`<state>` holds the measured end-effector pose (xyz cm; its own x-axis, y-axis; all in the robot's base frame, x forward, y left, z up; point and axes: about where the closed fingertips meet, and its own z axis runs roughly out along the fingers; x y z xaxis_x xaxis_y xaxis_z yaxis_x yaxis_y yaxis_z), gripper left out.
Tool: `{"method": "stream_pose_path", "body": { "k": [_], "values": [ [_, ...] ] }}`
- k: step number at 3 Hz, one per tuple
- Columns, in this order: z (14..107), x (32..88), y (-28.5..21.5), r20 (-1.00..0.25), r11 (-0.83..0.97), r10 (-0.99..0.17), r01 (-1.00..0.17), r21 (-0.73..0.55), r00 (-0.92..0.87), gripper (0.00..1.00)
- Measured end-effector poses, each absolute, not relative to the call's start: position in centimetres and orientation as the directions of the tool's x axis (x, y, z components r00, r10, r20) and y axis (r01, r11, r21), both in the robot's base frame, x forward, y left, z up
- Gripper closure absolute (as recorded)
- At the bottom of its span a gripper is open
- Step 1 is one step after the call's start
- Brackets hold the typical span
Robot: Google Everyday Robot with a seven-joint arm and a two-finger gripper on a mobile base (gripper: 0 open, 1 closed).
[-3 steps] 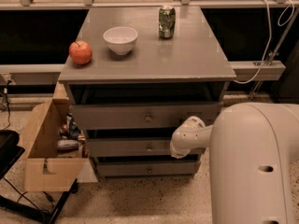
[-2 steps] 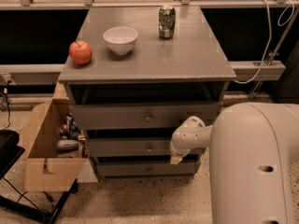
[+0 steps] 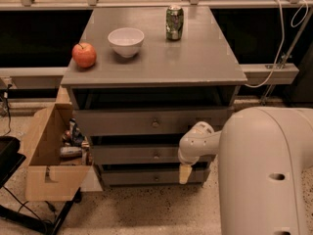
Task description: Open middle drawer
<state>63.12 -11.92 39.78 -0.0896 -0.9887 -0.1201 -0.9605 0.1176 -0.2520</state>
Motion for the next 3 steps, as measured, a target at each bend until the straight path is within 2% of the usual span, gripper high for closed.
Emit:
{"method": "stream_pose_path", "body": {
  "k": [1, 2, 3],
  "values": [
    [41.2, 62.4, -13.4, -0.033, 0.143, -0.990, -0.967, -0.211, -0.139, 0.00],
    [41.2, 62.4, -13.4, -0.033, 0.143, -0.990, -0.967, -0.211, -0.139, 0.00],
    [39.7, 62.4, -13.4, -0.021, 0.135, -0.991, -0.975, -0.175, -0.134, 0.26]
  ]
}}
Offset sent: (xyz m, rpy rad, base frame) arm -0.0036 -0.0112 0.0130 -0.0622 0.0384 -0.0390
